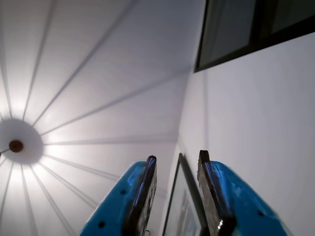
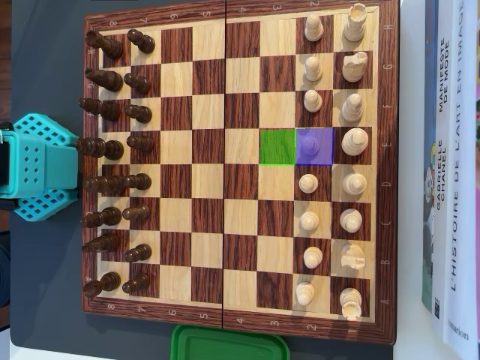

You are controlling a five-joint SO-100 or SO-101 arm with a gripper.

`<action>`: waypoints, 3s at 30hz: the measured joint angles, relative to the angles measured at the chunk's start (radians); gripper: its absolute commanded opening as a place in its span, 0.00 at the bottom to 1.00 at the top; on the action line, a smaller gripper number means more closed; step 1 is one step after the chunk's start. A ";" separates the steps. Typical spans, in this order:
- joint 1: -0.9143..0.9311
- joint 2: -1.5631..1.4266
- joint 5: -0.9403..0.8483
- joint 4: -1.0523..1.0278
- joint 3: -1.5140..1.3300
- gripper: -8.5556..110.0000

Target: Play chess

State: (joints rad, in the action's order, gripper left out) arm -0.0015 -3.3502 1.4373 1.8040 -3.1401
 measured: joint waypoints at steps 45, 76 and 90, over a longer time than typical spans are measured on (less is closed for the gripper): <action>-0.005 0.000 0.000 0.000 0.000 0.19; -0.002 0.000 0.000 -0.316 0.000 0.19; -0.008 0.000 0.000 -0.994 0.167 0.19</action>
State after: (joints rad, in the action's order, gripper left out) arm -0.0092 -3.3502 1.4373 0.8099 -2.9729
